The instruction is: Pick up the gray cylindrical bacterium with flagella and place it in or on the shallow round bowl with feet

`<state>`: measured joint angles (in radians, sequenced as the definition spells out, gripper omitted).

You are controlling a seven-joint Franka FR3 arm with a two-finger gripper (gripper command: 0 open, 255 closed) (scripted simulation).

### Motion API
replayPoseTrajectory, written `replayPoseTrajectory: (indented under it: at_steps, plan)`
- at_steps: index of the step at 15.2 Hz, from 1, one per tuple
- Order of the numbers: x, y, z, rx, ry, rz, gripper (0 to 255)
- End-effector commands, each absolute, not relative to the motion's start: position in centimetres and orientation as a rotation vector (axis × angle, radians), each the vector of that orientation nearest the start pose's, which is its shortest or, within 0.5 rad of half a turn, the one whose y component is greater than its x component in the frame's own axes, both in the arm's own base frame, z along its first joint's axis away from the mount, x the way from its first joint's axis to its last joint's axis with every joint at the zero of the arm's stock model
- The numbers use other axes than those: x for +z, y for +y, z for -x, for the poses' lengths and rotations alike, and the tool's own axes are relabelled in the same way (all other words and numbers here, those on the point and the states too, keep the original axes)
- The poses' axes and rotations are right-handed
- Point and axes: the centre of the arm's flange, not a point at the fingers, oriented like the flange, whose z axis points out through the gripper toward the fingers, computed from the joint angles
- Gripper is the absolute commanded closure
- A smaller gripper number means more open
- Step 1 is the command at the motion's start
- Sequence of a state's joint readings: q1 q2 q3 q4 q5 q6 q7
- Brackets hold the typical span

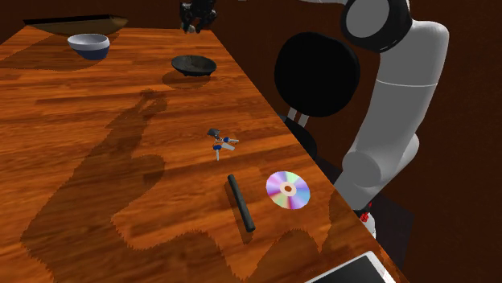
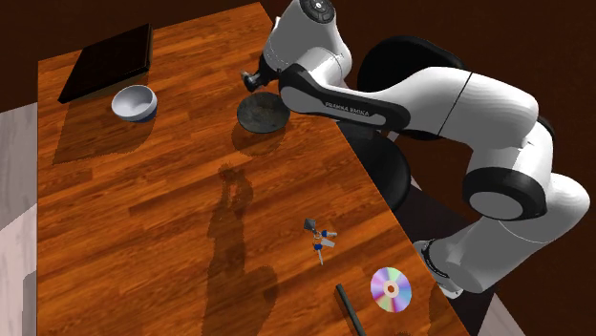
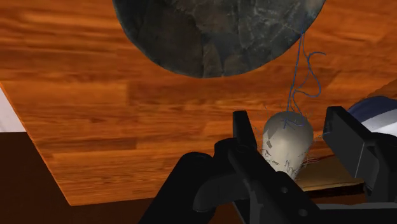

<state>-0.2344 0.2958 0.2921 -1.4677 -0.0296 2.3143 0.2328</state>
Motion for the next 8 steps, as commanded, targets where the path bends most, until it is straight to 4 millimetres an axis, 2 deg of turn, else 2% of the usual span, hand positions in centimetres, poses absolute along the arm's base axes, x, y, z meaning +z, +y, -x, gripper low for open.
replayPoseTrajectory:
  at_steps: [1, 8]
  plan:
    - [57.1, 1.0, -69.2, -0.819, 0.286, 2.883, 255]
    - [53.5, 1.0, -69.2, -0.819, 0.286, 2.883, 255]
